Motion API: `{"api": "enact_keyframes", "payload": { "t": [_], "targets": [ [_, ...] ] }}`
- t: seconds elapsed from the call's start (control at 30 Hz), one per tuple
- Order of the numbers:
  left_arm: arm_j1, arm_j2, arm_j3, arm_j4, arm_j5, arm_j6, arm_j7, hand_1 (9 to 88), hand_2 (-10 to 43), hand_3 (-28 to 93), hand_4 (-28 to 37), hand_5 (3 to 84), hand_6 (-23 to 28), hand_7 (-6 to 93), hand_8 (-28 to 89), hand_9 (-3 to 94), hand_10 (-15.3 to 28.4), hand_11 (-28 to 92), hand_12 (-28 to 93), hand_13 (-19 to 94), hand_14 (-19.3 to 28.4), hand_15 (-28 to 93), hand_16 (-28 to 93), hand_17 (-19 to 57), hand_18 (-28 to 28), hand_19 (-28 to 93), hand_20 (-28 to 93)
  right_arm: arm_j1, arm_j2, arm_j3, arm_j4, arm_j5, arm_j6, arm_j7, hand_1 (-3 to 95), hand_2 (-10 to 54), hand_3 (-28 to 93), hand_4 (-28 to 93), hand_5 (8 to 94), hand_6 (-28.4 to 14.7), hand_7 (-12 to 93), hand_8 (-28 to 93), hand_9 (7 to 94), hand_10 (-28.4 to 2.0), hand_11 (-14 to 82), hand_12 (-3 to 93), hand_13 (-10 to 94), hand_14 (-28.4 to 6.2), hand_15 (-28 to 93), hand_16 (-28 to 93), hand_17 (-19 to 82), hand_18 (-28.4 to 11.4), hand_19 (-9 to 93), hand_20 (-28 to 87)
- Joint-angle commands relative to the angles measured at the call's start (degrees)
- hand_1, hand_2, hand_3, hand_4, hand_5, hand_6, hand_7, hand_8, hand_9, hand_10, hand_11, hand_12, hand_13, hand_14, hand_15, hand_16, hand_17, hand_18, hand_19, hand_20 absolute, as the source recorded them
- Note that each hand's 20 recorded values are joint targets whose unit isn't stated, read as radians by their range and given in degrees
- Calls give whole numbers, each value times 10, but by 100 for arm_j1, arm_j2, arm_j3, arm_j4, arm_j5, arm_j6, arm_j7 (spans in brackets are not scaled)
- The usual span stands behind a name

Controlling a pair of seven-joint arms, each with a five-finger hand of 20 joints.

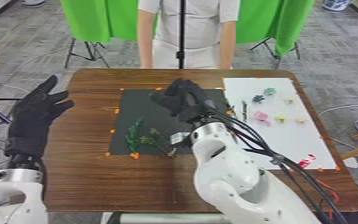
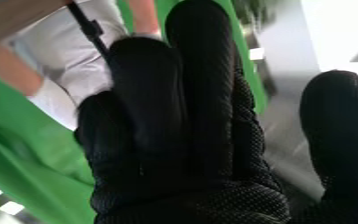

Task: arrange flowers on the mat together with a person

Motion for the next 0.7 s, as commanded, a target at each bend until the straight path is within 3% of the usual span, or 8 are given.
{"api": "enact_keyframes", "payload": {
  "t": [0.03,0.1,0.13,0.2,0.3,0.47,0.6,0.7],
  "targets": [
    [266,-5,-183,28,-157,-91,216,205,76,766,-283,344,56,71,-77,342,185,233,89,235,256,532,-107,-80,214,478,158,-1470,503,2533,-471,4151,-174,-1497,213,90,669,-210,641,-44,146,-108,728,-196,262,170,601,-188,595,139,293,-243,841,136],
    [307,3,-238,50,-521,-255,384,196,75,761,-283,345,53,70,-76,343,183,231,90,235,258,531,-106,-80,215,477,158,-1680,512,2995,-386,5106,-241,-1859,199,88,696,-226,594,-40,154,-114,662,-201,254,159,542,-198,587,111,215,-240,739,145],
    [293,13,-222,74,-622,-266,464,191,74,761,-283,344,51,68,-76,342,182,228,89,236,258,529,-105,-80,215,476,158,-1757,619,3086,-309,5357,-112,-2156,193,86,710,-232,564,-38,157,-117,620,-201,245,153,504,-207,581,99,172,-236,675,152],
    [248,61,-169,114,-552,-152,563,184,72,759,-283,343,48,66,-76,340,178,221,88,237,257,526,-104,-80,216,473,157,-2008,550,3628,-173,6087,-686,-2389,182,83,732,-239,538,-30,157,-118,580,-198,223,148,459,-208,552,88,121,-233,595,155],
    [201,100,-123,211,-328,-156,579,175,69,760,-283,337,38,60,-75,333,166,201,88,237,256,513,-102,-80,218,454,148,-2498,502,4220,34,7495,-1036,-2930,168,82,751,-257,500,-12,164,-125,514,-185,180,143,383,-208,477,88,69,-229,494,177],
    [106,98,55,509,-672,-158,620,168,62,767,-283,332,28,60,-74,330,157,187,94,238,242,482,-91,-82,218,431,141,-3007,695,4495,284,8375,-845,-3470,152,83,768,-273,436,12,153,-122,446,-167,131,140,315,-197,392,99,38,-215,426,175],
    [177,-39,106,510,-479,-86,646,166,60,770,-283,328,23,60,-75,326,156,181,98,232,235,462,-79,-85,216,422,141,-3282,398,4714,326,8158,-928,-3397,140,85,775,-279,430,18,149,-121,439,-164,126,143,303,-194,368,115,37,-210,410,180],
    [251,-74,155,508,-586,-72,726,167,60,770,-283,327,23,61,-75,332,157,186,101,234,236,464,-74,-85,216,422,143,-3413,94,4769,313,7983,-932,-3357,138,88,776,-281,428,22,151,-121,435,-162,123,143,299,-193,364,120,34,-209,407,183]
  ]
}}
